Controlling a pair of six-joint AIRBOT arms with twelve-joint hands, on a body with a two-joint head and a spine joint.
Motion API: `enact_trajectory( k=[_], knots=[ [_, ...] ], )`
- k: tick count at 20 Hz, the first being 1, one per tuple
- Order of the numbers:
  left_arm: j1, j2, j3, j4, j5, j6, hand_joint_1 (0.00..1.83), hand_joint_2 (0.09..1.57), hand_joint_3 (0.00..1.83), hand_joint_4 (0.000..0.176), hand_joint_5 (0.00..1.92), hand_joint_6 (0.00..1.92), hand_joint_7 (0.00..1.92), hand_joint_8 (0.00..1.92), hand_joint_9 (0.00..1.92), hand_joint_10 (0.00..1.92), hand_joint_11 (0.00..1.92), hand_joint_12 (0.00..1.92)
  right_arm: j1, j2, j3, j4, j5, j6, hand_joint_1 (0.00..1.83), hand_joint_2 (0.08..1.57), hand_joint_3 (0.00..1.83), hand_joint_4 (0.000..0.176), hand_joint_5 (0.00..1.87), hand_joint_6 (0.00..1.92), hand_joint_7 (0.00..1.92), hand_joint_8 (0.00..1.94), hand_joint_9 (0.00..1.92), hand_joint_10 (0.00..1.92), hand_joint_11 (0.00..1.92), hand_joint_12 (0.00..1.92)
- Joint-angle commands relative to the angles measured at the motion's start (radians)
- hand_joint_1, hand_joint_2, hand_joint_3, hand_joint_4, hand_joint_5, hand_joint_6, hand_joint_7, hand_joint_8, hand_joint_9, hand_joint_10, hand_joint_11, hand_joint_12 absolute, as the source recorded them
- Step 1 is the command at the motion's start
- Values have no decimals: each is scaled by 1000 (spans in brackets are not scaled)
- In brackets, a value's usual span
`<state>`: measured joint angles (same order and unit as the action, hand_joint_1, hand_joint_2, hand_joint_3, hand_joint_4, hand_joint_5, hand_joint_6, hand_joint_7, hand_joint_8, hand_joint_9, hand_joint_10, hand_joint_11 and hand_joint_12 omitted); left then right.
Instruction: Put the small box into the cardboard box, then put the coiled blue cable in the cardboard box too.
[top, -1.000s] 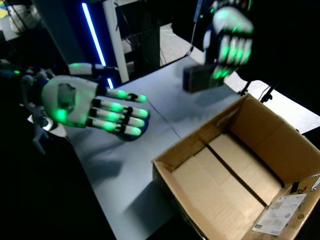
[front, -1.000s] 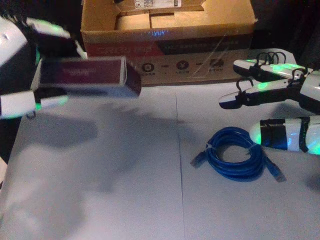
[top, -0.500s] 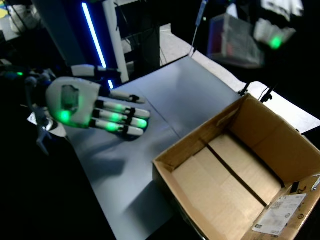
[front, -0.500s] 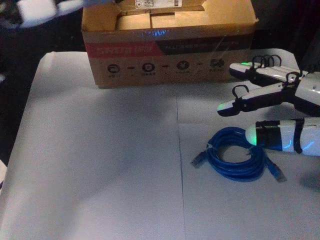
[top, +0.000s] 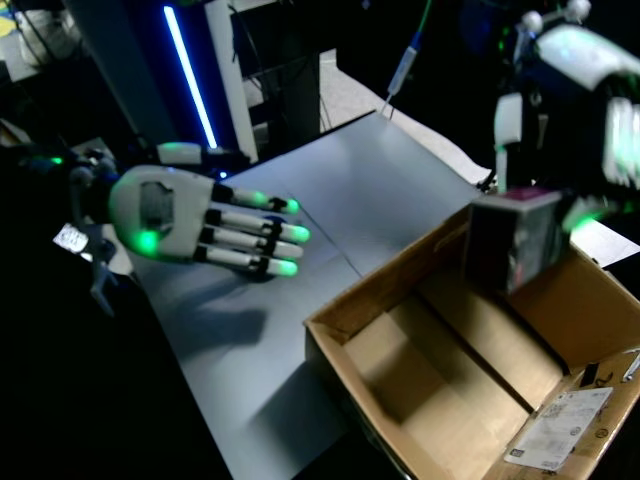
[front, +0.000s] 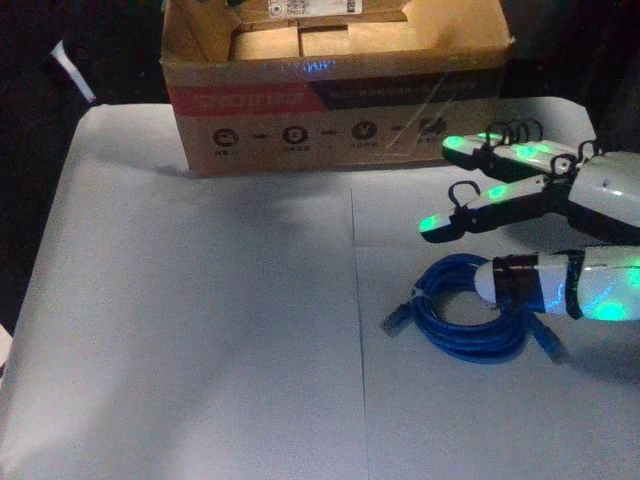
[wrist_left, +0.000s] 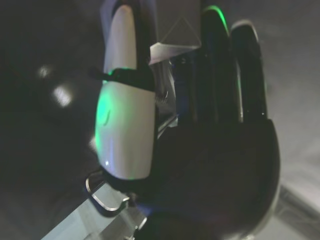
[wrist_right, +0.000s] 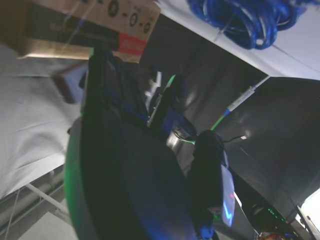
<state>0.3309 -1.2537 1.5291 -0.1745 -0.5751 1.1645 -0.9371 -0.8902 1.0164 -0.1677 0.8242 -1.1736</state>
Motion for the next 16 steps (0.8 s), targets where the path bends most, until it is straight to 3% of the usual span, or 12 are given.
enact_trajectory(
  k=[1,3,5,7,8,9,11,12,13,14,15,16],
  knots=[
    [-18,-7,15,4,-87,1,717,962,0,173,180,28,181,30,162,104,6,696,20,-6,6,20,118,5,24,1259,5,176,10,0,0,0,0,0,0,0],
    [-22,-12,23,4,-77,1,680,950,0,176,32,2,0,0,1,1,0,129,22,-11,7,18,118,5,10,1258,2,176,0,0,0,0,0,0,0,0],
    [-24,-10,19,3,-83,1,635,949,0,176,18,1,0,0,12,3,0,143,24,-12,7,18,118,5,96,1218,0,176,0,0,0,0,0,0,0,0],
    [-19,15,-7,14,-96,2,647,959,2,176,14,2,0,0,12,1,0,286,25,-11,7,19,119,5,427,1039,0,176,0,0,0,0,0,0,0,0],
    [-18,17,-10,16,-97,2,665,958,0,176,16,1,0,0,34,4,0,415,25,-11,7,19,119,5,456,1027,0,176,0,0,0,0,0,0,0,0],
    [-10,35,-30,26,-104,2,698,941,0,176,40,4,30,4,114,16,0,759,25,-10,7,21,120,5,452,1058,0,176,94,11,0,0,0,0,26,12],
    [8,64,-62,41,-121,2,721,927,0,176,89,7,83,7,181,17,0,967,25,-9,5,21,120,7,504,1121,3,176,281,9,80,6,150,15,175,105],
    [23,87,-92,55,-136,2,652,934,1,176,105,6,83,1,144,9,0,763,25,-7,4,21,120,8,525,1194,4,64,555,22,297,17,388,7,223,645],
    [47,122,-133,77,-153,2,646,921,0,176,136,8,96,3,140,5,0,647,25,-5,2,21,119,11,562,1241,1,0,759,19,480,12,596,30,333,1019],
    [69,152,-164,93,-161,2,666,910,0,176,147,6,103,3,137,2,0,573,25,-3,0,21,119,13,573,1244,0,0,778,15,541,22,684,56,426,1079],
    [101,186,-205,112,-172,2,653,907,0,176,170,9,112,3,134,2,0,529,25,1,-2,22,119,17,559,1207,0,18,647,0,500,3,646,26,374,1104],
    [134,210,-233,115,-185,2,612,911,0,176,168,4,108,1,125,0,0,499,25,4,-4,22,119,18,559,1157,0,109,492,0,389,0,535,4,221,1061]
  ],
)
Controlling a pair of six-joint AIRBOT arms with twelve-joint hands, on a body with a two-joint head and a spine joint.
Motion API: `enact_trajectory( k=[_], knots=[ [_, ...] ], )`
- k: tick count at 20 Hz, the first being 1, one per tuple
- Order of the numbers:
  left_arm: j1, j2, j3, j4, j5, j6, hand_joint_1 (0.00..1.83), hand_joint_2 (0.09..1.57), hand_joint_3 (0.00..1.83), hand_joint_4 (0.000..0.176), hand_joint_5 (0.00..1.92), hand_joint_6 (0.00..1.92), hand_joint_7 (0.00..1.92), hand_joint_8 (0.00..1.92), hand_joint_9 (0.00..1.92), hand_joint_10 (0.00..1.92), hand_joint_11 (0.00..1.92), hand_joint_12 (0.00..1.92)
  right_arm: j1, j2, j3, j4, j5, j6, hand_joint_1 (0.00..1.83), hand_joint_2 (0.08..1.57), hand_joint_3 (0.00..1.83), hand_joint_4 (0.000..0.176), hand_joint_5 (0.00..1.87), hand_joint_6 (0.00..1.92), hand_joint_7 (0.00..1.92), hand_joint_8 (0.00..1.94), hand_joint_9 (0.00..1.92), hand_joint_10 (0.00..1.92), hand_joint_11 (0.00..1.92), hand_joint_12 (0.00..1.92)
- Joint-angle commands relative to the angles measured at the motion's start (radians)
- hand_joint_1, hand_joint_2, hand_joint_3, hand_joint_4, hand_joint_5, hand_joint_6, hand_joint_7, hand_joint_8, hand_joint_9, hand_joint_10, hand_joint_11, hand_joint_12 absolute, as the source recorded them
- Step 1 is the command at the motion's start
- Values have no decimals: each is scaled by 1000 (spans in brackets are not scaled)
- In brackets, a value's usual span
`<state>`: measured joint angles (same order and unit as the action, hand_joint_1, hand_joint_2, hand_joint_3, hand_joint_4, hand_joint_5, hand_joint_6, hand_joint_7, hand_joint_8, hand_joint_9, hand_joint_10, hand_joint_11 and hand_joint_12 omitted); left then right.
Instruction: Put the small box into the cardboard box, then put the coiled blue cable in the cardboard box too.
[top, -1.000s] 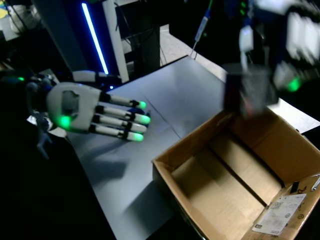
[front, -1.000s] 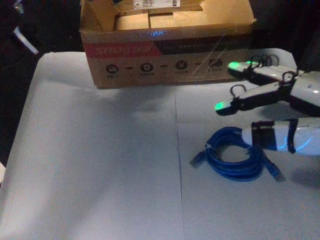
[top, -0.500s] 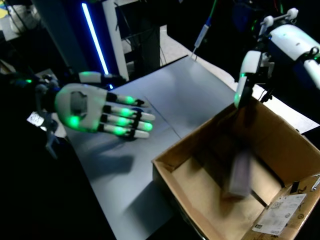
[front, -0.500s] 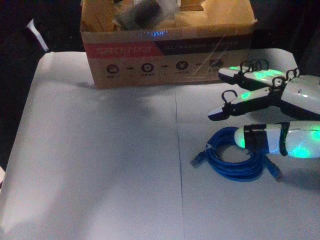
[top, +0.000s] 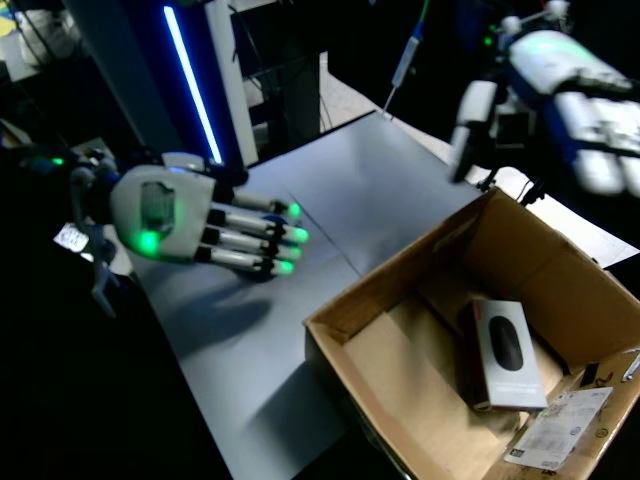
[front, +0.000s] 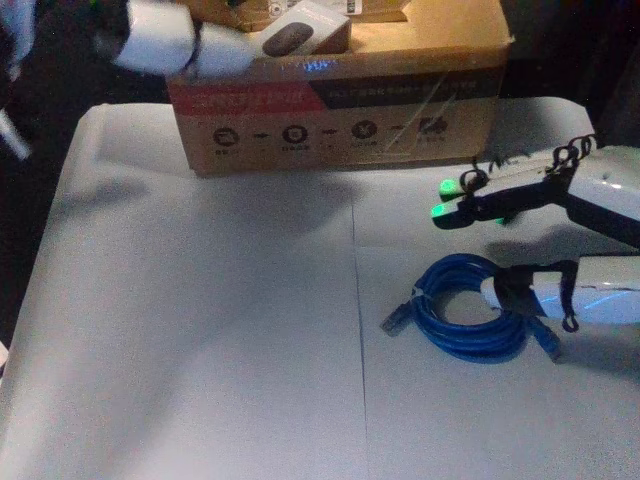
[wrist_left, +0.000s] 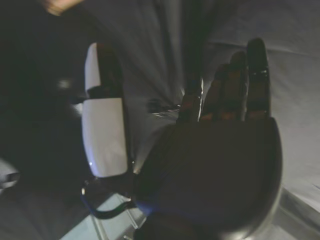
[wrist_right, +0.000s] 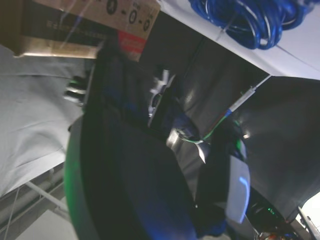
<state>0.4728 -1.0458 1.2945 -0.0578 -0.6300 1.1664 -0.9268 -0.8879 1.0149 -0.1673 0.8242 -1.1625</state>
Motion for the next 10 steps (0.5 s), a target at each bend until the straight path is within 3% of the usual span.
enact_trajectory(
  k=[1,2,3,7,10],
  knots=[
    [19,21,-20,0,-142,0,616,885,0,176,190,6,129,4,132,2,0,532,14,4,-4,21,119,7,486,1105,0,167,341,0,275,0,410,0,34,960],
    [74,63,-66,0,-166,0,620,856,0,176,192,2,136,3,118,0,0,524,14,10,-8,21,118,7,575,968,0,176,85,0,39,4,112,4,0,354],
    [104,88,-93,-1,-182,-1,656,831,0,176,212,4,144,2,114,0,0,578,14,13,-11,21,118,8,626,878,0,176,3,0,1,0,4,0,0,15],
    [261,194,-222,-22,-253,-2,640,800,0,176,133,1,93,0,56,2,0,356,13,8,-14,20,115,8,677,783,0,176,0,0,0,0,0,0,0,0],
    [381,239,-280,-110,-351,-2,668,842,5,176,100,0,93,0,51,0,0,141,14,-25,-5,8,56,8,696,773,0,176,0,0,0,0,0,0,0,0]
  ],
)
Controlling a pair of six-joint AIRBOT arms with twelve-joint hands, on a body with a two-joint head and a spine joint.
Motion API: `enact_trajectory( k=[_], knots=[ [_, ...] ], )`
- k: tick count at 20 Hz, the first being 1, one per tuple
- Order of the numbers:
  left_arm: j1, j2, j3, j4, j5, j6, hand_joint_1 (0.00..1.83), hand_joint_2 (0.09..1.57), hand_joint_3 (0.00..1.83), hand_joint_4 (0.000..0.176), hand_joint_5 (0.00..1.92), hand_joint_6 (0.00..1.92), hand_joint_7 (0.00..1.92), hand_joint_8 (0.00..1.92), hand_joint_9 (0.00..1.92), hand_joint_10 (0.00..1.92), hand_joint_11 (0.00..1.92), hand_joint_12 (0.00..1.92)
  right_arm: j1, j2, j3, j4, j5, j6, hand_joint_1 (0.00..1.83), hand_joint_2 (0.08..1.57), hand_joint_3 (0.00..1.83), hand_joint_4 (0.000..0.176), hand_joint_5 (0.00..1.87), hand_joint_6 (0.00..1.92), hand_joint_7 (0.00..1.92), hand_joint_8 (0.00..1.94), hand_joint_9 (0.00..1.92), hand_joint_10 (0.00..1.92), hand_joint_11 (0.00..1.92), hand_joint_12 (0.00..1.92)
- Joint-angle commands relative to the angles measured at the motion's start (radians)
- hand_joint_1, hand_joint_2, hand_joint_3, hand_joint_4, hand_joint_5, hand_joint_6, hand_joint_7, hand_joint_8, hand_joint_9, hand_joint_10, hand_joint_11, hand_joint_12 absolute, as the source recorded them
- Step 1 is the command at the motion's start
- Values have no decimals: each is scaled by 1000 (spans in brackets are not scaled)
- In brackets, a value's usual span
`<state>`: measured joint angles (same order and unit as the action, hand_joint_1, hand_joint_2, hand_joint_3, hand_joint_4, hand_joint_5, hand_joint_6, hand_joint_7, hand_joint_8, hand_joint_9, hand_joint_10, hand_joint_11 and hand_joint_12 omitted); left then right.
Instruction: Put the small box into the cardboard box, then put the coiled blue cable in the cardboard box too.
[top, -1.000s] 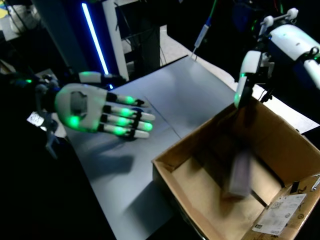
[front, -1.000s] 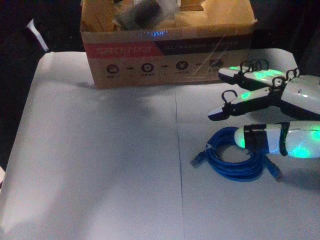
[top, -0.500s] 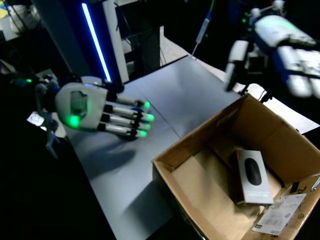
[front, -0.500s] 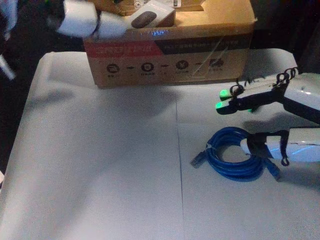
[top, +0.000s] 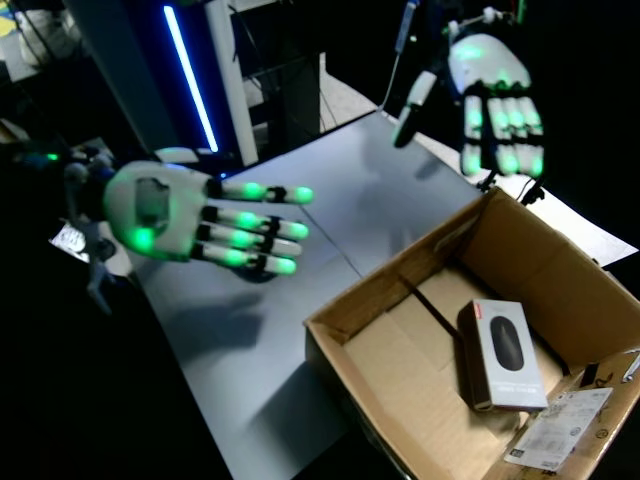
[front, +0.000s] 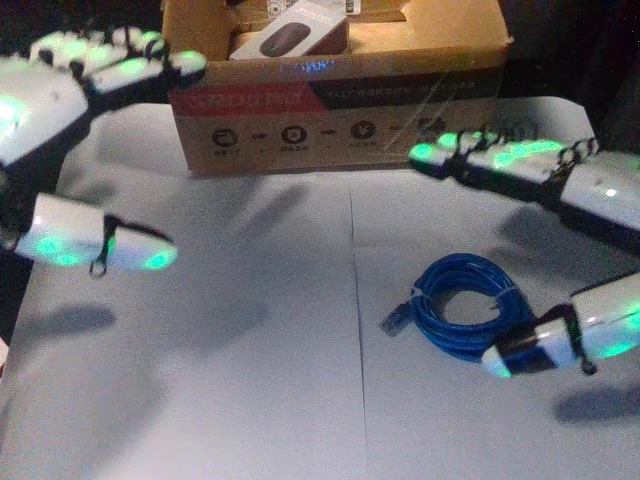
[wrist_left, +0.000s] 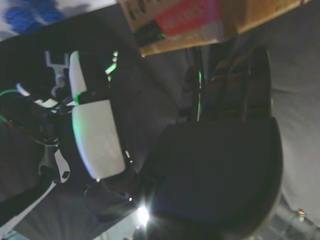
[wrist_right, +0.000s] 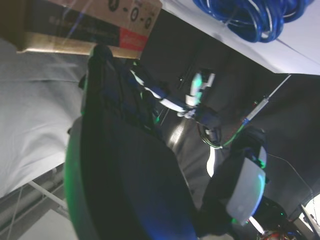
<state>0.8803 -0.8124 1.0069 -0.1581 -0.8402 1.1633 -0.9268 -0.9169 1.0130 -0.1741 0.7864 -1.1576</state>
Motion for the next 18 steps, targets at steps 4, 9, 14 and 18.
enact_trajectory(
  k=[4,9,14,18],
  knots=[
    [41,12,-19,-60,-196,1,694,816,0,176,116,6,87,1,63,3,44,155,14,-75,43,-13,-4,3,721,773,0,176,0,0,0,0,0,0,0,0],
    [49,19,-36,-47,-198,1,660,790,3,176,72,0,75,0,70,1,98,93,47,-139,102,-58,-109,3,813,825,11,176,10,0,0,0,0,0,0,0],
    [68,20,-39,-57,-195,0,673,785,0,176,63,0,98,6,95,6,122,86,96,-155,132,-147,-205,2,935,821,1,176,201,5,2,0,134,10,117,203],
    [69,19,-39,-58,-190,0,688,791,1,176,67,4,95,1,91,1,106,67,104,-151,139,-180,-229,2,999,805,0,176,317,5,140,13,322,21,69,759]
  ],
)
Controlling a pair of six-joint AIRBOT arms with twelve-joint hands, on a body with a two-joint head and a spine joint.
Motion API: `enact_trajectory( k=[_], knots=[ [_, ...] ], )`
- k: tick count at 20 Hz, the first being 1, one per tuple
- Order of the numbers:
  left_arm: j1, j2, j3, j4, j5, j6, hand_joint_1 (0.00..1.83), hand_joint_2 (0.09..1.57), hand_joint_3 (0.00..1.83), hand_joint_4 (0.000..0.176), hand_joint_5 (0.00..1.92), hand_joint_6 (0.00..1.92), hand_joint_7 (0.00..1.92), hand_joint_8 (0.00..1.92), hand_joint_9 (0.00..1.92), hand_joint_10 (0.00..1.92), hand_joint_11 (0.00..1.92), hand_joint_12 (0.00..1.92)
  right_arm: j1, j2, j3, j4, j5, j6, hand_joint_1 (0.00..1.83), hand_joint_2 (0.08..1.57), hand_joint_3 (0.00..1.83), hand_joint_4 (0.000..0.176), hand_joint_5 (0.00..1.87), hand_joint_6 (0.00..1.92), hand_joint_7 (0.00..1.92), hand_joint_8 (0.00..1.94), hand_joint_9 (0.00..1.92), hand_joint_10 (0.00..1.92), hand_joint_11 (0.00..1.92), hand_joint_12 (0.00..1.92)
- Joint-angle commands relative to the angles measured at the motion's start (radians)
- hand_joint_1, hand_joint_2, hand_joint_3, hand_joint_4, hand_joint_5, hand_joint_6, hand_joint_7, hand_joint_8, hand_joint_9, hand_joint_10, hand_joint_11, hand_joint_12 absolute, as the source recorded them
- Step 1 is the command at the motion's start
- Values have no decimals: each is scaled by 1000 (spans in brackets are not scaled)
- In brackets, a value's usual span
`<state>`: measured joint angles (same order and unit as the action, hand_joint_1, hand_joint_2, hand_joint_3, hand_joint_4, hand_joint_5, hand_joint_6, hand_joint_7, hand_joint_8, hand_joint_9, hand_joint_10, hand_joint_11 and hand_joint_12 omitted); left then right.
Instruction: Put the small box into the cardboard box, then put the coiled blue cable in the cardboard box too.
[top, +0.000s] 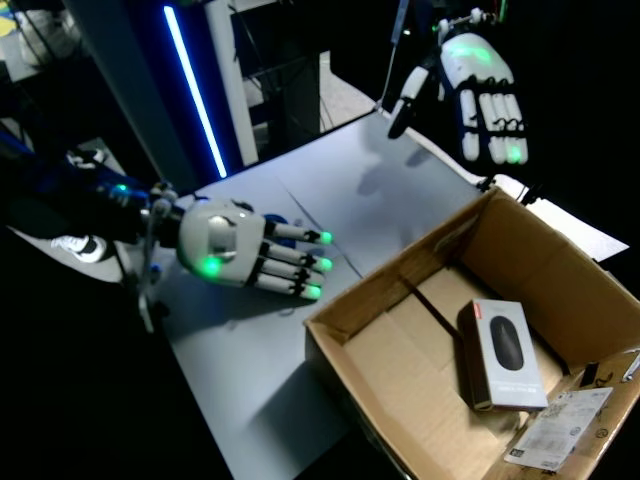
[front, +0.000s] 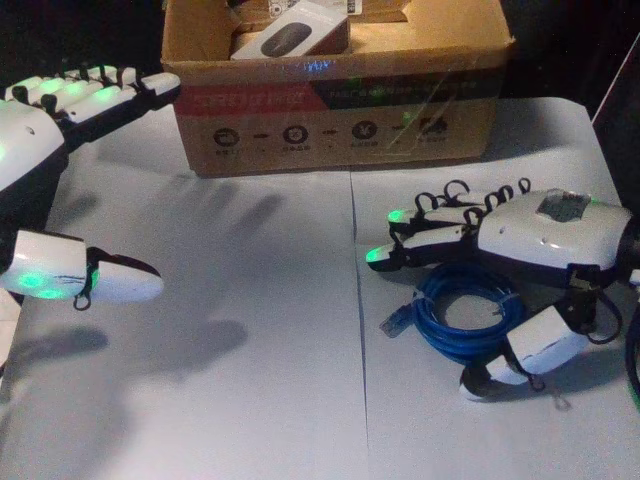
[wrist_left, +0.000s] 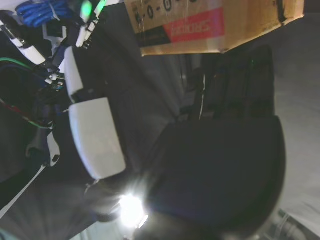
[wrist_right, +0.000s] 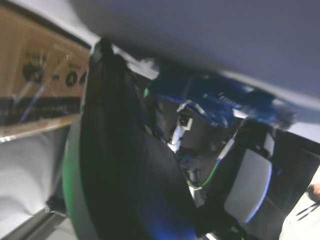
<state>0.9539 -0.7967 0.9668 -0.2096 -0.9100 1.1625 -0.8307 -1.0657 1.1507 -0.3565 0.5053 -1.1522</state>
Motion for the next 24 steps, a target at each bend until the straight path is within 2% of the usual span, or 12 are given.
enact_trajectory(
  k=[1,6,8,10,11,12,16,19,21,22,23,24],
  knots=[
    [-4,3,1,-7,-120,1,687,789,0,176,76,7,97,3,95,3,105,64,10,2,2,-3,49,-3,1011,806,0,176,344,2,172,5,371,16,116,806],
    [-3,3,1,-7,-118,1,672,800,3,176,79,3,87,2,88,3,110,55,15,18,-3,-27,41,-3,1012,817,0,176,390,1,237,2,453,9,160,1018],
    [-3,2,1,-7,-117,1,683,797,1,176,84,4,101,6,103,7,129,57,18,28,-10,-41,38,-3,1035,816,0,176,439,9,281,7,529,25,220,1195],
    [-2,1,1,-8,-117,1,663,808,5,176,85,3,91,0,89,0,114,44,19,38,-16,-52,35,-3,1053,798,0,147,510,2,346,5,603,38,342,1250],
    [-2,1,1,-8,-117,1,662,809,4,176,85,2,96,2,93,2,121,44,20,43,-18,-55,34,-3,1054,797,0,138,504,0,344,2,609,37,348,1272],
    [-2,0,1,-8,-117,1,658,813,5,176,84,1,92,0,89,0,115,39,20,49,-21,-56,34,-3,1027,814,4,142,486,0,331,0,609,33,323,1316],
    [-1,-3,1,-10,-118,1,646,810,1,176,68,0,96,2,96,3,121,33,59,93,-41,-61,34,-3,1013,819,0,133,478,3,318,2,618,29,302,1318],
    [2,-4,1,-10,-120,-1,647,807,0,176,69,1,101,2,104,3,127,28,68,110,-52,-68,34,-3,1006,815,1,146,479,1,352,6,667,52,334,1343],
    [2,-5,1,-10,-122,-4,638,814,2,176,75,3,103,2,103,1,137,29,67,111,-52,-68,34,-3,1015,817,0,135,505,4,384,10,679,61,358,1320],
    [2,-4,1,-10,-124,-8,629,821,5,176,76,3,101,1,103,1,142,30,67,109,-52,-68,33,-3,1028,810,0,116,518,7,402,15,686,66,379,1332],
    [2,-4,1,-10,-126,-12,626,825,5,176,83,5,99,0,101,0,140,27,67,105,-51,-68,32,-3,1006,816,1,132,469,0,368,1,624,45,321,1340],
    [3,-4,1,-10,-127,-14,627,825,5,176,84,4,99,0,101,0,140,26,67,101,-49,-68,31,-3,1004,817,1,136,460,0,361,0,611,39,308,1339]
  ],
)
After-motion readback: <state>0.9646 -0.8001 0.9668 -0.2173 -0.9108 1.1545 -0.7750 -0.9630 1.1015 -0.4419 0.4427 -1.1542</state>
